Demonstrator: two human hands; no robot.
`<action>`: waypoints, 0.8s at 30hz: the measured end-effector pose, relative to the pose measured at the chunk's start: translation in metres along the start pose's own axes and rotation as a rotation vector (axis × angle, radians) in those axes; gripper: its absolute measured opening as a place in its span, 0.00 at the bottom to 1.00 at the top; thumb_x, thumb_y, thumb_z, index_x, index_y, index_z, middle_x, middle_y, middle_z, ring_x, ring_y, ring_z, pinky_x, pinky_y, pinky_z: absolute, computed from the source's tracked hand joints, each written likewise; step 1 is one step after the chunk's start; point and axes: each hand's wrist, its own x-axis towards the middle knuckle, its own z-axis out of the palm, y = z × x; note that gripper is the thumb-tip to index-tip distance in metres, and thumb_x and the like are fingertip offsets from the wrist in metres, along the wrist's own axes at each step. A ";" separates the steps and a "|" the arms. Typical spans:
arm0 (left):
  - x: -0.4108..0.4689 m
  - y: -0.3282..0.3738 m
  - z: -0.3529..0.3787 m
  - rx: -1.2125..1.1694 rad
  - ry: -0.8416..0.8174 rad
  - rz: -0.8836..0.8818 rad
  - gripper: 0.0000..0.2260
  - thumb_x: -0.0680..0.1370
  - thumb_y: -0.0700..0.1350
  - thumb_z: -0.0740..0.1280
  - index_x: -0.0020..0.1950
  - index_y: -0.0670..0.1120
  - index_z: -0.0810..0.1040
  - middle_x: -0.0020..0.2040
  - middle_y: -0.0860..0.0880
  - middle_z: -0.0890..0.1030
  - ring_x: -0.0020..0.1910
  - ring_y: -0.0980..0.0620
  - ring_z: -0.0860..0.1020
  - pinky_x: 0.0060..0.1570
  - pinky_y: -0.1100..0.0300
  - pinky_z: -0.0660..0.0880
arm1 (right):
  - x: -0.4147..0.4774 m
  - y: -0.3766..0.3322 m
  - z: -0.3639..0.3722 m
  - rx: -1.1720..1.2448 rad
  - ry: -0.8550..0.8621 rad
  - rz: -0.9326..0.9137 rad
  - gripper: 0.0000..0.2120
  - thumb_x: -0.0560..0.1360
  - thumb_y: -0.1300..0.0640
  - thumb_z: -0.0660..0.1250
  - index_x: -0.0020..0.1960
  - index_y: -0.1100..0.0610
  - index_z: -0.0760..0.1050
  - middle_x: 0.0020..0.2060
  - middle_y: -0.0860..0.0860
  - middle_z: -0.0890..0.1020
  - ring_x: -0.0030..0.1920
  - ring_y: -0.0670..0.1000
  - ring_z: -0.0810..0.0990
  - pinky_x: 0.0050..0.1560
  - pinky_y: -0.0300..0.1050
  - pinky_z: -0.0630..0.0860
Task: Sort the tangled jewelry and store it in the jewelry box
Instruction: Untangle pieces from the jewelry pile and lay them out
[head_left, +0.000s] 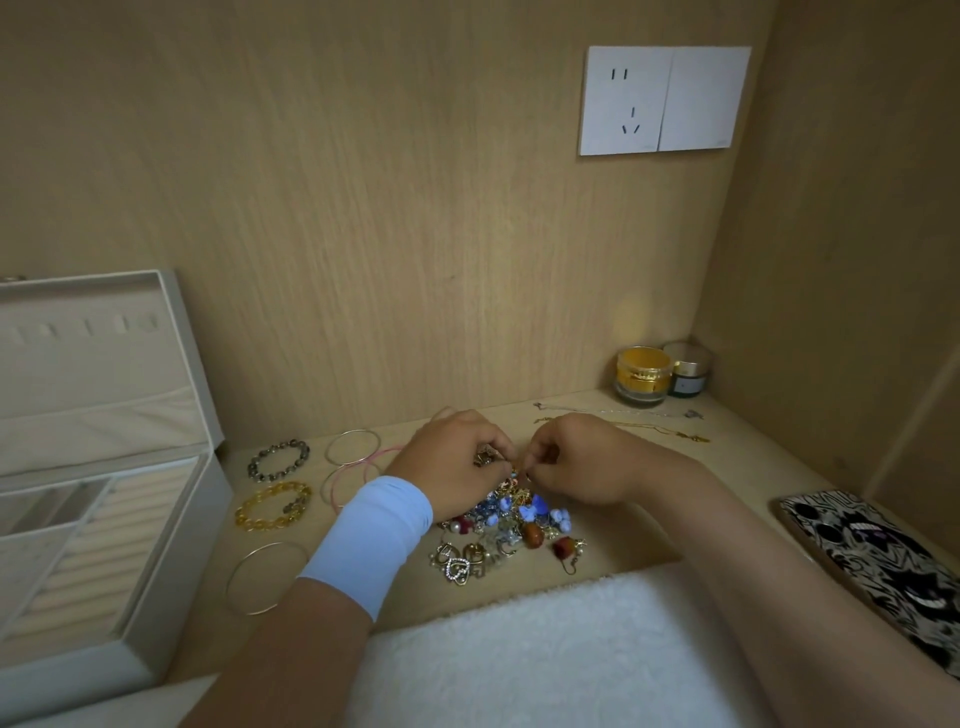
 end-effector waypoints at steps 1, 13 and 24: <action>0.000 0.002 0.000 -0.019 0.006 -0.002 0.03 0.77 0.51 0.69 0.48 0.61 0.80 0.50 0.61 0.76 0.59 0.56 0.69 0.64 0.55 0.66 | -0.001 0.001 -0.003 0.046 0.024 0.008 0.05 0.77 0.56 0.69 0.46 0.50 0.83 0.39 0.43 0.83 0.38 0.38 0.79 0.40 0.32 0.73; -0.004 0.016 -0.020 -0.592 0.104 -0.248 0.06 0.73 0.42 0.76 0.47 0.49 0.83 0.41 0.51 0.86 0.43 0.52 0.84 0.47 0.52 0.81 | -0.009 -0.021 -0.013 0.712 0.217 0.025 0.05 0.74 0.63 0.75 0.49 0.62 0.83 0.34 0.52 0.85 0.23 0.46 0.75 0.23 0.36 0.68; -0.064 -0.010 -0.062 -0.164 0.013 -0.298 0.04 0.69 0.47 0.78 0.40 0.52 0.84 0.31 0.60 0.81 0.32 0.65 0.77 0.37 0.66 0.70 | -0.001 -0.080 0.014 0.503 -0.047 -0.162 0.05 0.74 0.63 0.74 0.50 0.59 0.83 0.36 0.51 0.83 0.24 0.42 0.74 0.27 0.35 0.71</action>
